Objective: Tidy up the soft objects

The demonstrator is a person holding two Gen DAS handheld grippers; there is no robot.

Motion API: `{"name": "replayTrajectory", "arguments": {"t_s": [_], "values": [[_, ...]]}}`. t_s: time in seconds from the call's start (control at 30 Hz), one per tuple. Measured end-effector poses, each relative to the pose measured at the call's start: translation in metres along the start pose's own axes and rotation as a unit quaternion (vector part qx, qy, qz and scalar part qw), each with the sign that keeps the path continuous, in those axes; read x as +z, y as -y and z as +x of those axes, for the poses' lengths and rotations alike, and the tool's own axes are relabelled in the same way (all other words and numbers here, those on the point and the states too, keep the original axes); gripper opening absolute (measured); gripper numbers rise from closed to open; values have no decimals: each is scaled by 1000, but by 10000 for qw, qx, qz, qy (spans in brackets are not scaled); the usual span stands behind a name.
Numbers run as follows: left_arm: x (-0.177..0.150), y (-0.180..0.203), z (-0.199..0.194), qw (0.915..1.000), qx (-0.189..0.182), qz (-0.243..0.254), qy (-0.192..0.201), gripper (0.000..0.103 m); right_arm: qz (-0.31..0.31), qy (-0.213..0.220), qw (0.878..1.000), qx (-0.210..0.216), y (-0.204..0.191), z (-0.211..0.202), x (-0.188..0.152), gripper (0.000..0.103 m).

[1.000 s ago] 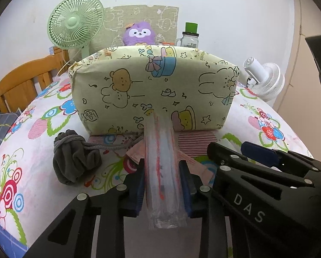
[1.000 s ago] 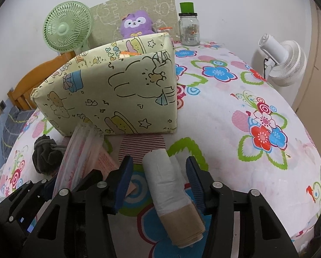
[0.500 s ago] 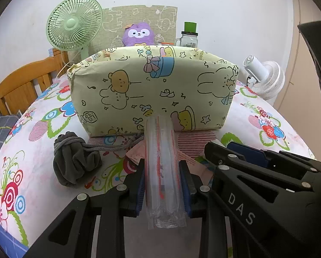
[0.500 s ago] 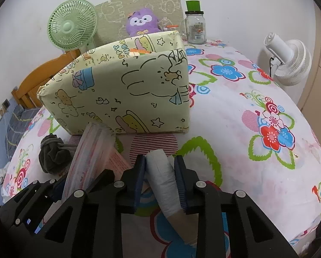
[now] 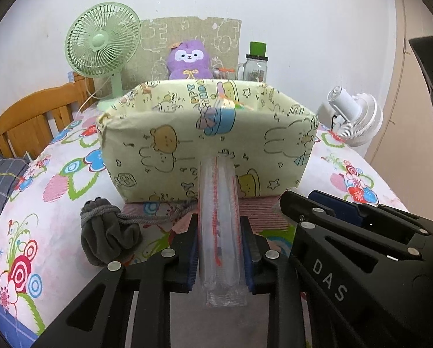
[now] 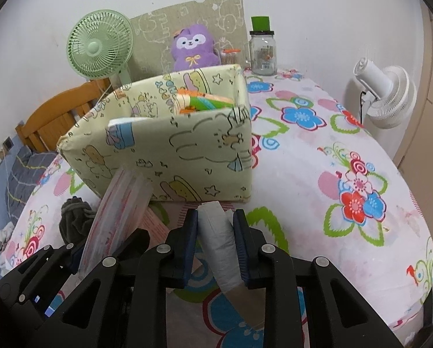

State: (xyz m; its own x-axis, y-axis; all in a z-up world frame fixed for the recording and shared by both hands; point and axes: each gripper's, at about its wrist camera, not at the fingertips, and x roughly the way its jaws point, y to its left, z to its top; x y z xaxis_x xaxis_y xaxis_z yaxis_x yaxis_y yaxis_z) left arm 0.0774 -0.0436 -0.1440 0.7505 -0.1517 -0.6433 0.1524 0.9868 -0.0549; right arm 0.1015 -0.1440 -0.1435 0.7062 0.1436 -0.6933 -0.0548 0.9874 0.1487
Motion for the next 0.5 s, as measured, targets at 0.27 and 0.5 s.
{"name": "replayTrajectory", "arguments": {"t_s": [0.27, 0.5], "values": [[6, 0, -14, 9999, 10, -41, 125, 23, -31, 141, 9999, 6, -3, -15, 4, 28], [13, 2, -30, 9996, 1, -26, 279, 23, -56, 317, 9995, 27, -6, -33, 11, 28]]}}
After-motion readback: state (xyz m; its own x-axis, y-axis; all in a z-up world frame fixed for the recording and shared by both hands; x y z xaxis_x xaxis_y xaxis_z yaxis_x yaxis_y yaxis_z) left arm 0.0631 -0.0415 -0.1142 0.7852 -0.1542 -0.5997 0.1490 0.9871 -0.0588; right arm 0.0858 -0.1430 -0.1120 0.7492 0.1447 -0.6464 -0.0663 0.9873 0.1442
